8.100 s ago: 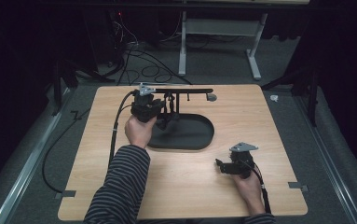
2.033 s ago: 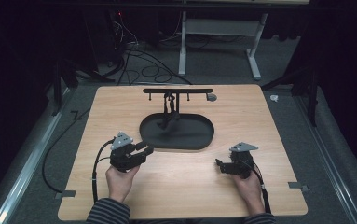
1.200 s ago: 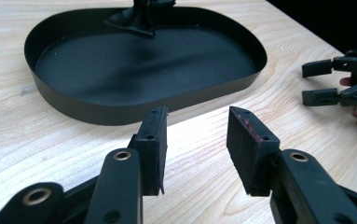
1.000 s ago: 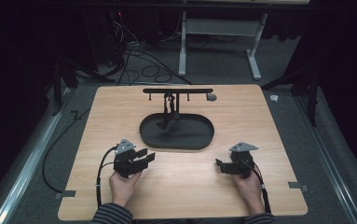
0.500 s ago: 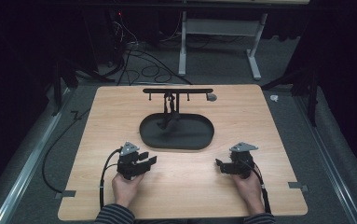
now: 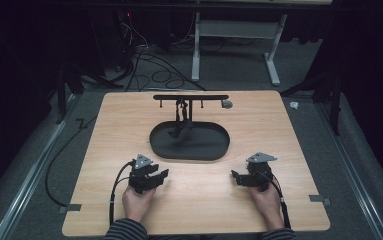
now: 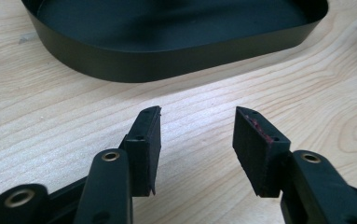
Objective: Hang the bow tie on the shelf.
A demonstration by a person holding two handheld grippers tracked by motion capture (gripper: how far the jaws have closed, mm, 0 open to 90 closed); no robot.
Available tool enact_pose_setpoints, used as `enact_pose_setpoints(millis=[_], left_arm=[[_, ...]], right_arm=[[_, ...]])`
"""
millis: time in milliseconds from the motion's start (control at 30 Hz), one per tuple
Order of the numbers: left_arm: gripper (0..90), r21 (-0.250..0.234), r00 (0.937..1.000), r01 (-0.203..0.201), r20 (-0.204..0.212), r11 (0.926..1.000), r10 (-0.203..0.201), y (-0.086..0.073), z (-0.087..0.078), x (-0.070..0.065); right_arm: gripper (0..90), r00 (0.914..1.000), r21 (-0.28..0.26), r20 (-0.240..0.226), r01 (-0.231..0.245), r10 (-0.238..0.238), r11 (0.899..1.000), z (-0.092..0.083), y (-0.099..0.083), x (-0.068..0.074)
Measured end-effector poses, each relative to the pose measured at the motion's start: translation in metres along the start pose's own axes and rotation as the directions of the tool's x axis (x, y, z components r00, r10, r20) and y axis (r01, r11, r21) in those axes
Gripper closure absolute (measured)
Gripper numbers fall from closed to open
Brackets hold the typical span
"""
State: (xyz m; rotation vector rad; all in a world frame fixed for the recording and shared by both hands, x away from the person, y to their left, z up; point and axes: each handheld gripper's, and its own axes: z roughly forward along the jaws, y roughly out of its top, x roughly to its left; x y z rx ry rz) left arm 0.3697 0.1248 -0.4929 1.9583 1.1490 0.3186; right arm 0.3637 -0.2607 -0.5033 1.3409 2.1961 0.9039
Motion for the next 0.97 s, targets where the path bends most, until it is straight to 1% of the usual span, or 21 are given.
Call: enact_pose_setpoints(millis=[133,267,367,400,533,600,667,700,733,967], left_arm=[[50.9,0.010,0.9999,-0.005,-0.016,0.9999,0.005,-0.001,0.003,0.000],[50.4,0.020,0.9989,-0.019,-0.042,0.9996,0.020,-0.002,0.005,0.000],[49.8,0.031,0.9986,-0.018,-0.048,0.9993,0.020,-0.003,0.007,0.001],[49.6,0.042,0.9982,-0.026,-0.053,0.9988,0.028,-0.004,0.009,0.000],[48.3,0.037,0.9958,-0.062,-0.066,0.9974,0.064,-0.006,0.010,-0.002],[46.0,0.020,0.9924,-0.092,-0.080,0.9956,0.093,-0.009,0.011,-0.004],[43.3,0.030,0.9876,-0.119,-0.100,0.9924,0.121,-0.009,0.013,-0.007],[42.1,0.033,0.9865,-0.124,-0.104,0.9917,0.127,-0.009,0.013,-0.009],[40.8,0.033,0.9870,-0.122,-0.102,0.9920,0.125,-0.009,0.013,-0.008],[39.5,0.034,0.9871,-0.122,-0.100,0.9919,0.125,-0.008,0.014,-0.009]], right_arm=[[20.5,1.0000,0.000,0.000,-0.001,0.001,1.000,0.000,0.000,0.000],[20.5,1.0000,0.000,0.000,0.000,0.000,1.000,0.000,0.000,0.000],[20.5,1.0000,0.000,0.000,0.000,0.000,1.000,0.000,0.000,0.000],[20.5,1.0000,0.000,0.000,0.000,0.000,1.000,0.000,0.000,0.000],[20.5,1.0000,0.000,0.000,0.000,0.000,1.000,0.000,0.000,0.000],[20.5,1.0000,0.000,0.000,0.000,0.000,1.000,0.000,0.000,0.000],[20.5,1.0000,0.000,0.000,0.000,0.000,1.000,0.000,0.000,0.000],[20.5,1.0000,0.000,0.000,0.000,0.000,1.000,0.000,0.000,0.000],[20.5,1.0000,0.000,0.000,-0.001,0.001,1.000,0.000,0.000,0.000],[20.5,1.0000,0.000,0.000,0.000,0.000,1.000,0.000,0.000,0.000]])
